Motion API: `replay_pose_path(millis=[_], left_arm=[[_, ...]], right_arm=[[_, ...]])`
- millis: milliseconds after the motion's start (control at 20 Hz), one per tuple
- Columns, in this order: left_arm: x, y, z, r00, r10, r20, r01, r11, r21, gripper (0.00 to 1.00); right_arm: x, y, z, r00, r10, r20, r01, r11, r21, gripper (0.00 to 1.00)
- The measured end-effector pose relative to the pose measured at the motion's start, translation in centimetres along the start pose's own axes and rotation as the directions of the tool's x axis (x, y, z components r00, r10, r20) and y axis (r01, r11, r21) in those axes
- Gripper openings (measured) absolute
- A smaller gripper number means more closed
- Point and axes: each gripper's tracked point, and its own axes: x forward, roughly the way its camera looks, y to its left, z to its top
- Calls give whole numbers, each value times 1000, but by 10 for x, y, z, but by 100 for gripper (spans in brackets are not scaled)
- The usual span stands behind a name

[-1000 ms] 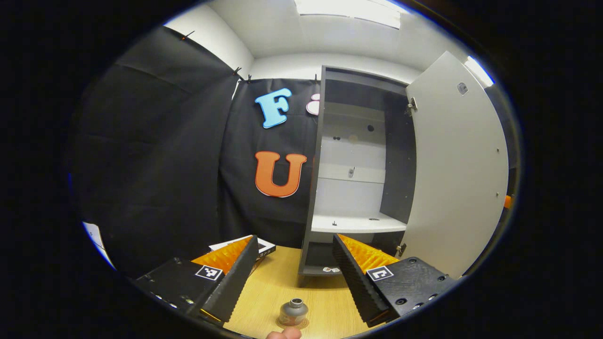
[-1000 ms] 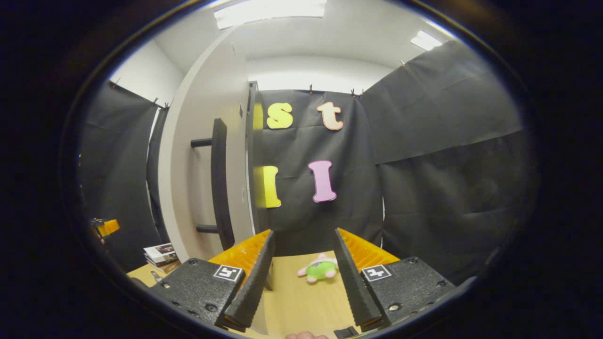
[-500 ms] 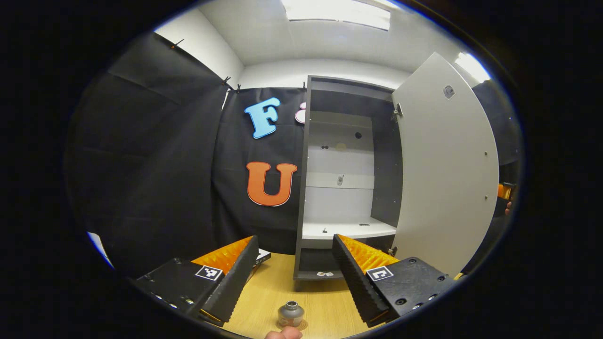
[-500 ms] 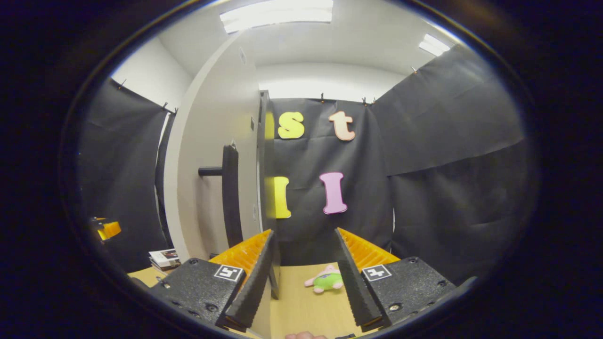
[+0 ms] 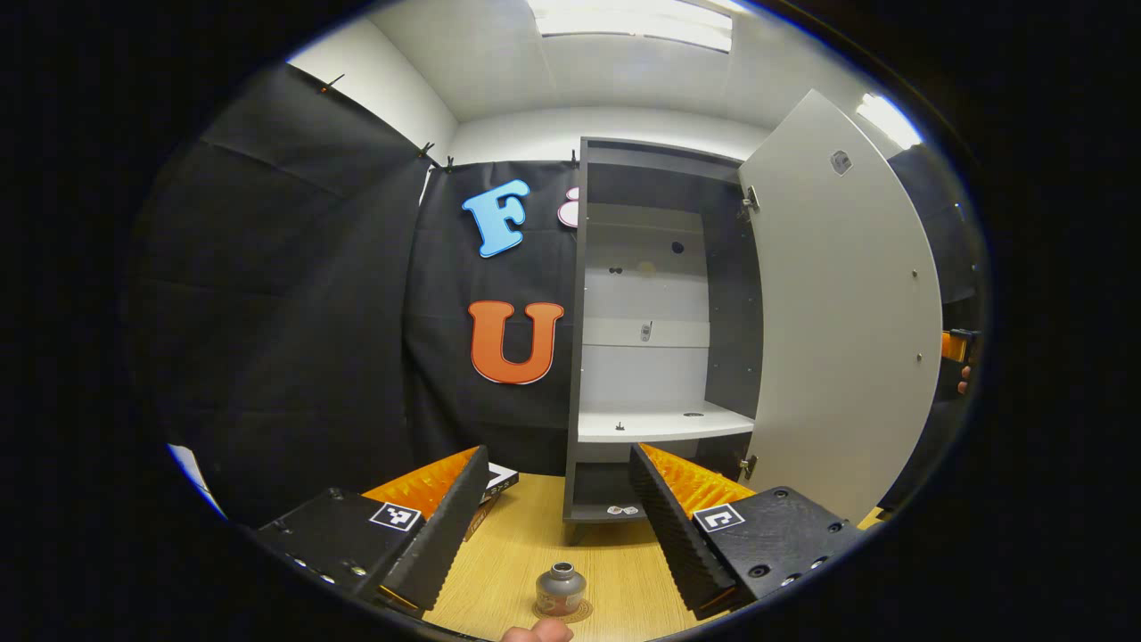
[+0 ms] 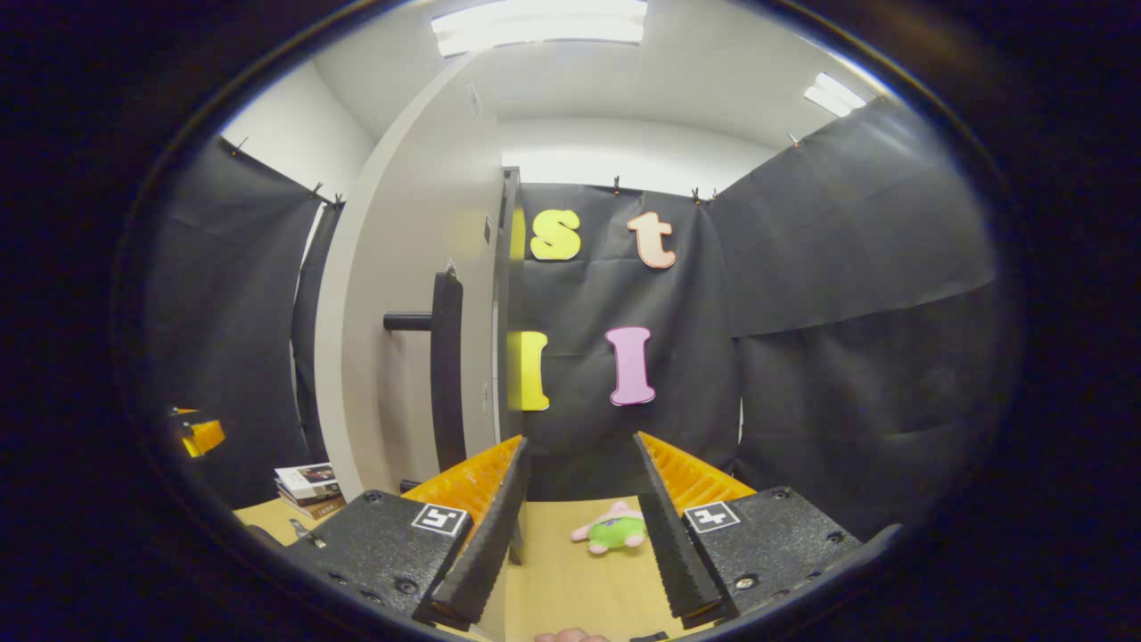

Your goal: Open the cabinet door with the right hand, grasp the bottle in the cabinet with the left hand and place it on the coaster, then close the cabinet door with the right hand.

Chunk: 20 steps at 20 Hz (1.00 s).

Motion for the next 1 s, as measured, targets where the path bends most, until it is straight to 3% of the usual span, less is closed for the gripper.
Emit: replay_pose_path(millis=[200,400,600,700,1000], left_arm=[[0,1,-1,1000,-8,2,8,1000,8,95],[0,13,-4,1000,7,-4,-7,1000,16,95],[-1,27,-8,1000,24,-11,-24,1000,12,95],[0,34,-9,999,32,-10,-32,999,16,95],[0,48,-21,998,52,-30,-51,999,15,95]], right_arm=[[4,46,-4,990,143,-7,-142,988,54,75],[8,104,-9,961,276,-16,-274,959,66,71],[9,159,-16,930,366,-15,-364,928,78,75],[21,186,-17,915,404,-22,-401,913,74,71],[65,271,-35,871,491,-37,-488,871,57,76]])
